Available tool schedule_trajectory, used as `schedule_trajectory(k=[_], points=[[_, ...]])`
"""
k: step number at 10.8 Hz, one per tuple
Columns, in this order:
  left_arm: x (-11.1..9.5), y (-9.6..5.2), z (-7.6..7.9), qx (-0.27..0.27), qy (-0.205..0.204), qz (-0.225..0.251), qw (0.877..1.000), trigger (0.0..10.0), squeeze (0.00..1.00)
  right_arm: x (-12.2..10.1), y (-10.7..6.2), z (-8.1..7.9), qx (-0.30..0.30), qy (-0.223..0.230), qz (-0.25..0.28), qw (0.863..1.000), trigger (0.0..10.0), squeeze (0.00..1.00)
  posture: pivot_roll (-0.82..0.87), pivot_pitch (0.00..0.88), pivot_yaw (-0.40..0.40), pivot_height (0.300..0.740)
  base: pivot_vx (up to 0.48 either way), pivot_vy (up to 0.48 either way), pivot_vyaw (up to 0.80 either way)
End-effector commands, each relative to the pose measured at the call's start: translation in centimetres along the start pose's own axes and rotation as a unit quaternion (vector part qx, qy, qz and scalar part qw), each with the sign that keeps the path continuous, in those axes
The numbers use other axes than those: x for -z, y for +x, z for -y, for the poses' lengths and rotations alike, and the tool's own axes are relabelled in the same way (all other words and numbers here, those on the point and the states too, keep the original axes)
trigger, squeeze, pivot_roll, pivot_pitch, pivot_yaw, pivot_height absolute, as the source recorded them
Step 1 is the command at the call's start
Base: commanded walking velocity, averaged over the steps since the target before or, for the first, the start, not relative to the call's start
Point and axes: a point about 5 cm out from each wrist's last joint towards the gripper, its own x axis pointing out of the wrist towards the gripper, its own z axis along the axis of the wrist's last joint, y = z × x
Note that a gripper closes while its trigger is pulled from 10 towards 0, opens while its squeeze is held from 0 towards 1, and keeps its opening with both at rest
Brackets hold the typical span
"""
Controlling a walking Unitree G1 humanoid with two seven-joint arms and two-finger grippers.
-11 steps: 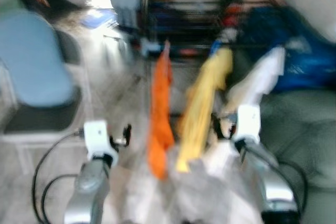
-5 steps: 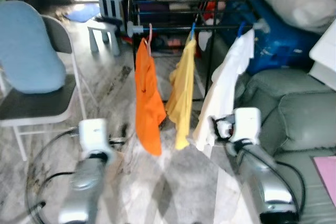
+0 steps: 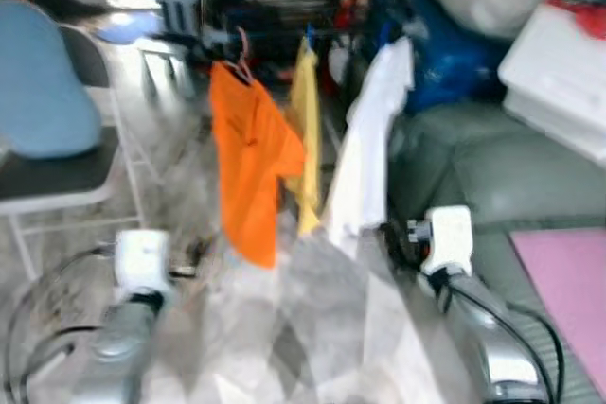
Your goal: Hang hanger
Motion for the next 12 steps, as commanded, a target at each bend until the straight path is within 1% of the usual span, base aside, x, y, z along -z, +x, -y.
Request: schedule_trajectory(k=[1,2,3,5,6,7,8,9,12], points=[[0.2,-0.2,0.1,-0.004,-0.003,-0.003,1.0,10.0,0.0,-0.5,0.3,-0.5,-0.011,-0.005,0.011,1.0,10.0,0.1,-0.1,0.047,-0.001,0.74,0.0,0.0,0.8],[0.1,-0.2,0.5,-0.005,-0.007,0.001,1.0,10.0,0.0,-0.5,0.4,-0.9,-0.015,-0.003,0.012,1.0,10.0,0.09,-0.1,0.04,-0.004,0.74,0.0,0.0,0.8],[0.0,-0.4,0.7,-0.005,-0.001,0.008,1.0,10.0,0.0,-0.6,0.6,-1.0,-0.019,-0.003,0.015,1.0,10.0,0.09,-0.09,0.034,-0.005,0.74,0.0,0.0,0.8],[0.1,-0.9,1.6,0.012,0.011,0.014,1.0,10.0,0.0,-0.8,0.7,-0.6,-0.015,-0.002,0.019,1.0,10.0,0.09,-0.09,0.023,-0.004,0.74,0.0,0.0,0.8],[0.1,-0.8,1.8,0.021,0.016,0.017,1.0,10.0,0.0,-0.7,0.7,-0.4,-0.006,0.004,0.023,1.0,10.0,0.07,-0.09,0.016,0.001,0.74,0.0,0.0,0.0],[-0.1,-0.2,1.8,0.017,0.01,0.02,1.0,10.0,0.0,-0.7,0.7,-0.2,0.011,0.001,0.026,1.0,10.0,0.02,-0.1,0.008,0.003,0.74,0.0,0.0,0.0],[-0.2,0.0,1.8,0.016,0.006,0.022,1.0,10.0,0.0,-0.7,0.6,-0.1,0.018,0.0,0.026,1.0,10.0,0.0,-0.1,0.007,0.004,0.74,0.0,0.0,0.0],[-0.2,0.1,2.2,0.02,-0.002,0.024,1.0,10.0,0.0,-0.5,0.6,0.1,0.024,-0.002,0.023,0.999,10.0,0.0,-0.1,0.006,0.002,0.74,0.0,0.0,0.0],[0.0,-0.1,2.9,0.03,-0.008,0.025,0.999,10.0,0.0,-0.4,0.7,0.2,0.032,-0.001,0.022,0.999,10.0,0.0,-0.1,0.011,0.001,0.74,0.0,0.0,0.0]])
